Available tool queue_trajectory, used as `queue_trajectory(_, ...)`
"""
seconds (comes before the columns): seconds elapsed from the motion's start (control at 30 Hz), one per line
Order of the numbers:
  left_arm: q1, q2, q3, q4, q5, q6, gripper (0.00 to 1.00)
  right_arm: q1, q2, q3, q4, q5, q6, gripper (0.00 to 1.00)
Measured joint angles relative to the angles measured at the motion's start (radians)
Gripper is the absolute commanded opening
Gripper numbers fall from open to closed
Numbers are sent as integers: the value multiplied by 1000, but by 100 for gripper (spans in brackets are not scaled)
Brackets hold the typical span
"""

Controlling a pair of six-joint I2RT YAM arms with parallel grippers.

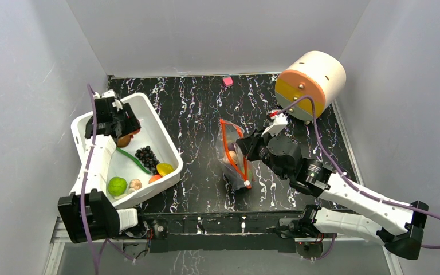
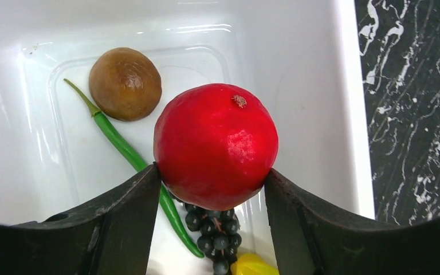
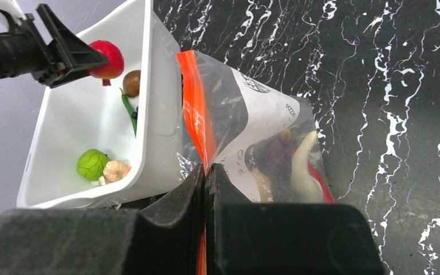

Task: Place the food in the zip-top bag and seal the zipper
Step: Pick up the fake fruit from the bin, then place the fake fruit in the zipper food storage bag.

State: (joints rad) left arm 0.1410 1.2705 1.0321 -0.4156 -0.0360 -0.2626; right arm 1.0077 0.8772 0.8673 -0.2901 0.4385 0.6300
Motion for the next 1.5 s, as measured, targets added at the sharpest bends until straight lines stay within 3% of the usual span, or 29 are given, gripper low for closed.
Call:
queue_trajectory(0.37, 0, -156, 22, -111, 121, -26, 41, 0, 72, 0, 8, -14, 5, 0)
queue_trajectory(0.83, -24, -237, 95, -160, 515, -46, 41, 0, 142, 2, 63, -10, 5, 0)
queue_trajectory(1.13, -65, -277, 79, -60, 767, -168, 40, 0, 188, 30, 78, -11, 26, 0)
queue_trajectory(1.5, -169, -342, -64, 144, 861, -372, 39, 0, 209, 40, 137, -14, 49, 0)
